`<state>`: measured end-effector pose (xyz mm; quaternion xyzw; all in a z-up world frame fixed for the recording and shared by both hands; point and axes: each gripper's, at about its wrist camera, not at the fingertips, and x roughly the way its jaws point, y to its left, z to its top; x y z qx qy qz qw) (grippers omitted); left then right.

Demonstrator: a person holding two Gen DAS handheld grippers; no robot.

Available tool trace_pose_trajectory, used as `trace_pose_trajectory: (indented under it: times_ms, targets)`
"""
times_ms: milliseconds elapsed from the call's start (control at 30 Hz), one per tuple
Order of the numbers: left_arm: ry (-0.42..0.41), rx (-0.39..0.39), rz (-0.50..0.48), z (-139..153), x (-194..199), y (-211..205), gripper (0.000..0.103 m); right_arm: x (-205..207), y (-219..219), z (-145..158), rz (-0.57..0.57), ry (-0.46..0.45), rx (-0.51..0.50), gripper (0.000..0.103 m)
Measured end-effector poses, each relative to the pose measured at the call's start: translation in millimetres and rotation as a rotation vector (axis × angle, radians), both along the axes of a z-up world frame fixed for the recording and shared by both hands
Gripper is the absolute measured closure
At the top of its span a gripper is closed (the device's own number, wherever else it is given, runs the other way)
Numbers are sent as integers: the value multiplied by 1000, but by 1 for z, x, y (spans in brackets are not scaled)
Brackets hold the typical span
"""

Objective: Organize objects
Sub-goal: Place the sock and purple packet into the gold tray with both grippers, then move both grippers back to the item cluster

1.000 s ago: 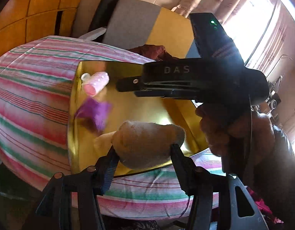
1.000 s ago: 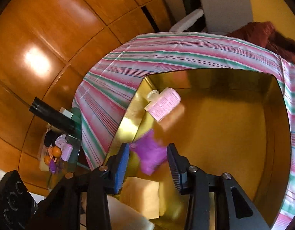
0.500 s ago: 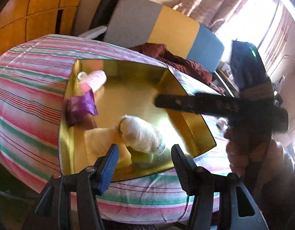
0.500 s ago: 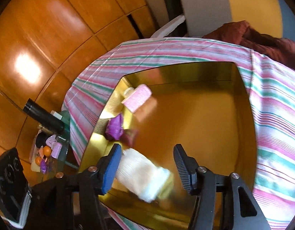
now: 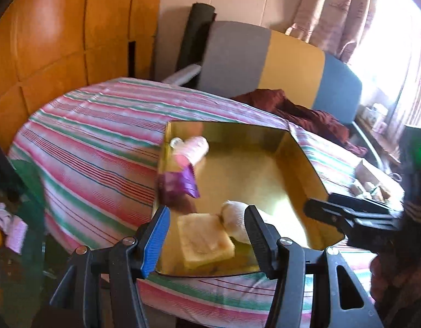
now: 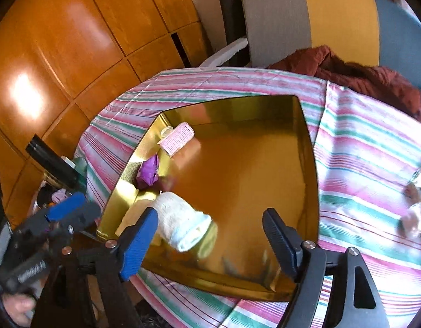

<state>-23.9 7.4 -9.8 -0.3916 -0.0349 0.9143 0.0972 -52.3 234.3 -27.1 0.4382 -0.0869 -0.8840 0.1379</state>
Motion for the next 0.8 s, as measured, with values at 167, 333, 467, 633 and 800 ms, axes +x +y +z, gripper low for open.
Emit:
trace_pose_trajectory:
  times_ms: [167, 333, 467, 633, 800]
  targets:
    - [62, -48, 13, 11, 8, 4, 46, 15, -1, 6, -14, 47, 61, 21]
    - [101, -79, -21, 19, 13, 15, 46, 22, 2, 6, -24, 57, 79, 20]
    - [97, -80, -50, 20, 15, 24, 46, 28, 9, 6, -41, 64, 84, 19]
    - [73, -67, -88, 18, 14, 33, 46, 37, 24, 5, -78, 65, 85, 16]
    - [75, -86, -131, 17, 16, 48, 46, 43, 43, -2, -126, 49, 79, 16]
